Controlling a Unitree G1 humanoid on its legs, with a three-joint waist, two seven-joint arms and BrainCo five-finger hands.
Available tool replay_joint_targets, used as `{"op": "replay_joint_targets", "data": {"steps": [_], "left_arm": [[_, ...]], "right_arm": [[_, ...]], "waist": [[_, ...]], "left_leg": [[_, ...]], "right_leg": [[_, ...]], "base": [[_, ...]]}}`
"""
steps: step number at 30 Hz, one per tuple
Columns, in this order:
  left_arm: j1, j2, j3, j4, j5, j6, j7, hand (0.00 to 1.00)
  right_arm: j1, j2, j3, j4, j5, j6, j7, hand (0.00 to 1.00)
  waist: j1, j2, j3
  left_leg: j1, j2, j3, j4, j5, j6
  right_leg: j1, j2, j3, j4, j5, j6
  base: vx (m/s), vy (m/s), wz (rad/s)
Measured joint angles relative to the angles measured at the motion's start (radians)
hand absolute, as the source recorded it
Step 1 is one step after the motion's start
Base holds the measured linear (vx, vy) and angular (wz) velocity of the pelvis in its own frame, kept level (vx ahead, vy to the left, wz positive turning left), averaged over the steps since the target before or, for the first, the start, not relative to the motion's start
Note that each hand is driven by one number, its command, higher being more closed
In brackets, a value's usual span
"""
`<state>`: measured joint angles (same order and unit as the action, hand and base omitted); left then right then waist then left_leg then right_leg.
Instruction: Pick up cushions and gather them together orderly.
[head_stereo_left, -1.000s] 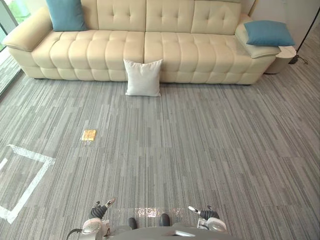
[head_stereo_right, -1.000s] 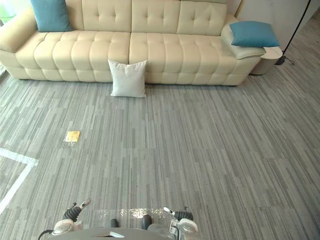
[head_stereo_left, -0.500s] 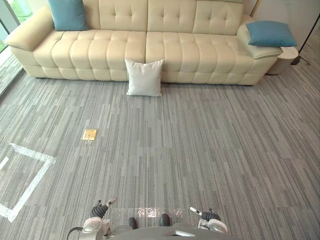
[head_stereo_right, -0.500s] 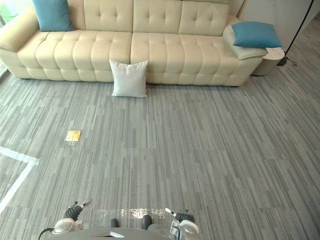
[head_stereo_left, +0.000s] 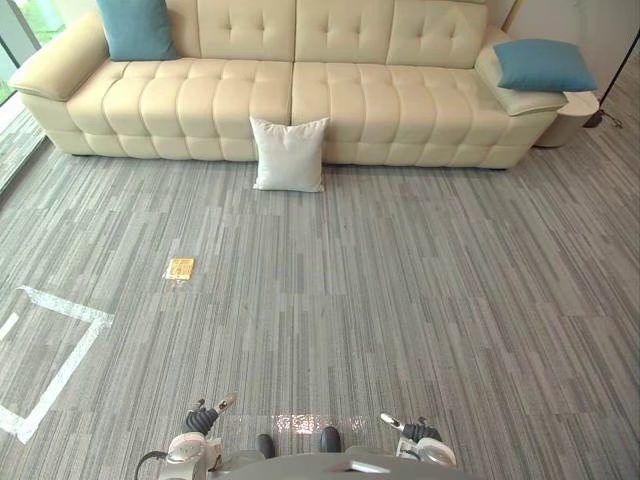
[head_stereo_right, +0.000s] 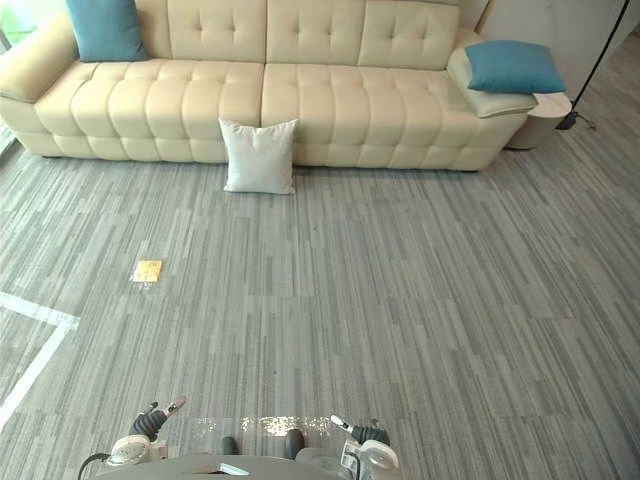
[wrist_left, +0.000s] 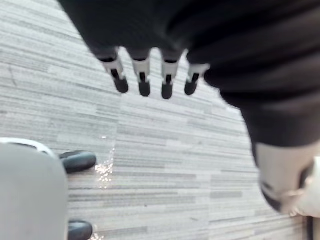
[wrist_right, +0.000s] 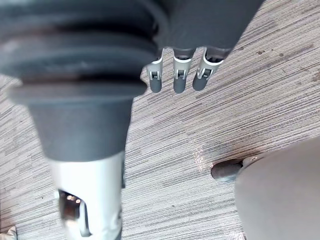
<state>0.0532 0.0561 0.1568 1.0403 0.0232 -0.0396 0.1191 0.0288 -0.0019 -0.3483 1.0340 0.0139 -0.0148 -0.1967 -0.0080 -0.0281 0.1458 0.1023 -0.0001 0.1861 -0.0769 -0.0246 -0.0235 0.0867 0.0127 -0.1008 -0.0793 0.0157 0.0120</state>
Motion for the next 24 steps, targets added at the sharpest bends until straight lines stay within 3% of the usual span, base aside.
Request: {"op": "replay_joint_targets", "data": {"steps": [1, 4, 6, 8, 10, 12, 14, 16, 18, 19, 20, 21, 22, 24], "left_arm": [[0.0, 0.0, 0.001, 0.0, 0.0, 0.0, 0.0, 0.0], [-0.007, -0.004, 0.021, -0.007, -0.003, 0.0, 0.0, 0.0], [-0.01, -0.013, 0.06, -0.048, -0.022, -0.001, 0.001, 0.0], [-0.009, -0.031, 0.09, -0.067, -0.036, -0.002, 0.004, 0.0], [-0.005, -0.048, 0.106, -0.077, -0.06, -0.002, 0.005, 0.0], [-0.002, -0.053, 0.107, -0.087, -0.079, -0.004, 0.005, 0.0], [-0.005, -0.055, 0.11, -0.096, -0.085, -0.007, 0.004, 0.0], [-0.001, -0.064, 0.12, -0.12, -0.09, -0.009, 0.005, 0.0], [-0.001, -0.068, 0.125, -0.128, -0.101, -0.013, 0.004, 0.0], [-0.011, -0.066, 0.146, -0.135, -0.112, -0.018, 0.005, 0.0], [-0.017, -0.061, 0.148, -0.135, -0.111, -0.02, 0.007, 0.0], [-0.021, -0.058, 0.16, -0.131, -0.114, -0.022, 0.006, 0.0], [-0.021, -0.055, 0.173, -0.131, -0.132, -0.024, 0.004, 0.0], [-0.013, -0.047, 0.196, -0.124, -0.16, -0.017, 0.007, 0.0]], "right_arm": [[0.0, 0.0, -0.001, 0.0, 0.0, 0.0, 0.0, 0.0], [0.0, 0.014, -0.021, -0.017, 0.012, -0.002, -0.001, 0.0], [0.014, 0.025, -0.02, -0.044, 0.02, -0.002, 0.0, 0.0], [0.026, 0.025, -0.015, -0.082, 0.023, -0.002, -0.001, 0.0], [0.031, 0.018, -0.017, -0.108, 0.03, -0.002, -0.003, 0.0], [0.038, 0.016, -0.016, -0.113, 0.03, -0.001, -0.003, 0.0], [0.04, 0.015, -0.015, -0.116, 0.033, -0.001, -0.004, 0.0], [0.037, 0.01, -0.004, -0.117, 0.039, 0.0, -0.008, 0.0], [0.039, 0.009, 0.011, -0.116, 0.04, 0.0, -0.011, 0.0], [0.04, 0.022, 0.035, -0.111, 0.039, 0.003, -0.012, 0.0], [0.032, 0.028, 0.036, -0.115, 0.036, 0.002, -0.011, 0.0], [0.023, 0.036, 0.028, -0.113, 0.037, 0.0, -0.012, 0.0], [0.025, 0.041, 0.023, -0.107, 0.037, 0.001, -0.011, 0.0], [0.026, 0.05, 0.002, -0.075, 0.037, 0.0, -0.008, 0.0]], "waist": [[0.0, 0.0, 0.0], [-0.007, -0.015, 0.02], [0.01, -0.028, 0.042], [0.015, -0.016, 0.051], [0.009, 0.014, 0.06], [0.017, 0.019, 0.058], [0.023, 0.018, 0.059], [0.028, 0.017, 0.059], [0.037, 0.02, 0.058], [0.057, -0.01, 0.044], [0.054, -0.016, 0.042], [0.047, -0.025, 0.039], [0.051, -0.037, 0.035], [0.049, -0.072, 0.012]], "left_leg": [[0.0, 0.001, 0.0, 0.001, 0.0, 0.0], [-0.041, 0.013, 0.043, 0.124, -0.04, -0.047], [-0.13, 0.039, 0.119, 0.377, -0.087, -0.064], [-0.217, 0.086, 0.158, 0.575, -0.121, -0.055], [-0.276, 0.132, 0.18, 0.713, -0.198, -0.036], [-0.331, 0.155, 0.186, 0.702, -0.235, -0.019], [-0.377, 0.155, 0.18, 0.63, -0.226, -0.021], [-0.436, 0.142, 0.163, 0.476, -0.144, -0.038], [-0.463, 0.141, 0.14, 0.365, -0.069, -0.046], [-0.478, 0.117, 0.17, 0.427, -0.005, 0.016], [-0.499, 0.118, 0.171, 0.461, -0.039, 0.012], [-0.526, 0.119, 0.166, 0.524, -0.099, 0.032], [-0.523, 0.112, 0.175, 0.557, -0.109, 0.055], [-0.497, 0.084, 0.189, 0.644, -0.177, 0.092]], "right_leg": [[0.001, 0.001, -0.002, 0.0, -0.003, 0.0], [-0.002, -0.017, -0.037, 0.068, -0.056, -0.008], [-0.002, -0.046, -0.05, 0.146, -0.116, -0.016], [0.002, -0.048, -0.046, 0.178, -0.152, -0.023], [0.019, -0.049, -0.042, 0.201, -0.195, -0.033], [0.023, -0.079, -0.021, 0.235, -0.235, -0.015], [0.035, -0.118, -0.005, 0.243, -0.266, 0.014], [0.067, -0.17, 0.008, 0.227, -0.301, 0.054], [0.082, -0.192, 0.022, 0.214, -0.327, 0.081], [0.092, -0.233, 0.073, 0.192, -0.355, 0.048], [0.086, -0.228, 0.097, 0.202, -0.346, 0.038], [0.065, -0.206, 0.143, 0.254, -0.315, 0.034], [0.064, -0.202, 0.147, 0.279, -0.309, 0.026], [0.067, -0.253, 0.165, 0.345, -0.25, 0.035]], "base": [[0.05, -0.042, 0.12], [0.06, -0.04, 0.4], [0.07, -0.073, 0.23], [0.08, -0.022, 0.01], [0.1, 0.062, -0.01], [0.21, 0.155, -0.19], [0.29, 0.221, -0.21], [0.37, 0.324, -0.14], [0.4, 0.383, -0.38], [0.51, 0.397, -0.51], [0.67, 0.398, -0.42], [0.48, 0.191, -0.07], [0.71, 0.281, -0.11], [0.62, 0.258, -0.25]]}}
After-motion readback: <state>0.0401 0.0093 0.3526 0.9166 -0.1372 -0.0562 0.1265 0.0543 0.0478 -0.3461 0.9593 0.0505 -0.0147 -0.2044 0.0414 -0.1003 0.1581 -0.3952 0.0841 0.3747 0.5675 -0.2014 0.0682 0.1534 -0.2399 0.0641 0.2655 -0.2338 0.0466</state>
